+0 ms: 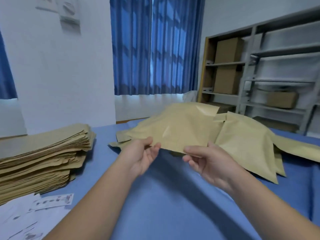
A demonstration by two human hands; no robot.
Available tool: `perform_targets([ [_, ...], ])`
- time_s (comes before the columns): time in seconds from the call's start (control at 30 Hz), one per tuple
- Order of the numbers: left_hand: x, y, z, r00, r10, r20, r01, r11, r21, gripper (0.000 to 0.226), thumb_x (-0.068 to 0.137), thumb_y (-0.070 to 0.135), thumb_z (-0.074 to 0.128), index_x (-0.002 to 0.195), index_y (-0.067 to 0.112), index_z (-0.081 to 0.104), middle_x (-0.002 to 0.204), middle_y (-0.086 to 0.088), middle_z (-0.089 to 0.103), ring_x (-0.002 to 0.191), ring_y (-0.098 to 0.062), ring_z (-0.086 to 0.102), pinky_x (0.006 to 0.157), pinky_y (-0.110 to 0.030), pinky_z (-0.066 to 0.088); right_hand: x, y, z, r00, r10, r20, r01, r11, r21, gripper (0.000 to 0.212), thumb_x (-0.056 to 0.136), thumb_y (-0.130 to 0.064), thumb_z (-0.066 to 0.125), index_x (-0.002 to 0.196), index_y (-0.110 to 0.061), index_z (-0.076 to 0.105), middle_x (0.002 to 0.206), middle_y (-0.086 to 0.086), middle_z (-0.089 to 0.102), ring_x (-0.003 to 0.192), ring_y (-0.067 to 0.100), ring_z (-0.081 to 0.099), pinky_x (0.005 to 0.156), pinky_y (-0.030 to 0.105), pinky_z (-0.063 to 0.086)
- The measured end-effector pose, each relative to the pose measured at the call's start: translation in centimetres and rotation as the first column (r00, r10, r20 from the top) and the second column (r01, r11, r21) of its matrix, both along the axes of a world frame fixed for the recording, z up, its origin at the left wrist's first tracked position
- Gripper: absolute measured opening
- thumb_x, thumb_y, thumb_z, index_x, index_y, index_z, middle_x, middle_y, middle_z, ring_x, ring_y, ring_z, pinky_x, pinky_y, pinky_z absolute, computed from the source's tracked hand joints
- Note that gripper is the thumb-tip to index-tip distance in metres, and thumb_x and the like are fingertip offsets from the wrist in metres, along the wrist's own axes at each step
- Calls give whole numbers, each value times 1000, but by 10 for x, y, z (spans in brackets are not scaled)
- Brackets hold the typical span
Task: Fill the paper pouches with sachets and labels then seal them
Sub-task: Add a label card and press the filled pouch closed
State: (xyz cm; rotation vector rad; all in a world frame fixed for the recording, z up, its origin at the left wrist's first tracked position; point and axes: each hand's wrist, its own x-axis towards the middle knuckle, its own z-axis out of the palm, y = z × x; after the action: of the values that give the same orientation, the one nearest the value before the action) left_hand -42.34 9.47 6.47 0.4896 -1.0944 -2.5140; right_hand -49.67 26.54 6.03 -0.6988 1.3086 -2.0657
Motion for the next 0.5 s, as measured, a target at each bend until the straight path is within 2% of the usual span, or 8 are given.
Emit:
perform_targets([
  [0.03,-14,5,9,999,-14,-48,14,1000,17,12,100,0,43,91,-1,50,60,-13,63,41,-15,62,37,-17,48,-10,2,10,998,-56,28,57,997,-43,31,76,9,62,104,0,52,72,9,69,57,18,68,49,19,53],
  [0.07,-27,11,17,994,-23,-102,28,999,44,10,100,0,42,99,-5,51,72,-18,66,50,-21,67,44,-19,53,-22,3,19,992,-109,65,116,988,-105,36,81,11,58,115,4,48,80,12,70,63,20,70,55,22,56],
  [0.13,-50,18,30,987,-3,-162,16,996,83,27,100,1,44,125,-9,45,121,-25,56,84,-32,69,69,-29,59,-47,8,29,965,-199,170,234,947,-220,58,88,8,56,140,-2,32,110,21,63,87,27,72,76,32,59],
  [0.17,-60,19,33,990,19,-139,-10,998,67,36,99,3,47,134,-6,42,137,-23,44,100,-34,64,81,-34,57,-57,10,31,942,-266,207,308,928,-210,53,91,5,55,138,-4,32,118,22,57,95,28,70,86,36,57],
  [0.2,-65,22,33,994,31,-102,-28,999,26,39,99,6,49,136,-1,41,145,-21,36,109,-35,61,86,-37,55,-64,11,28,913,-342,223,379,913,-151,36,93,1,54,127,-2,40,115,21,57,95,27,70,91,37,54],
  [0.27,-64,26,27,1000,8,-23,-9,998,-56,29,97,10,50,126,6,48,145,-19,36,107,-35,61,81,-38,55,-72,7,11,858,-465,218,467,883,46,2,94,0,50,96,0,49,91,15,62,79,20,67,86,32,53],
  [0.37,-47,17,5,994,-34,102,46,992,-118,7,94,12,51,100,11,56,130,-13,51,85,-28,68,66,-34,55,-60,-12,-28,868,-479,129,451,871,195,10,92,-1,50,84,-4,55,68,8,57,58,16,57,60,26,46],
  [0.5,1,-24,-16,982,50,183,-14,982,-191,15,90,14,57,104,14,62,99,-4,65,69,-19,70,56,-28,50,-25,-57,-60,913,-408,18,392,888,240,10,89,-4,55,90,-8,63,70,5,58,47,12,50,49,23,44],
])
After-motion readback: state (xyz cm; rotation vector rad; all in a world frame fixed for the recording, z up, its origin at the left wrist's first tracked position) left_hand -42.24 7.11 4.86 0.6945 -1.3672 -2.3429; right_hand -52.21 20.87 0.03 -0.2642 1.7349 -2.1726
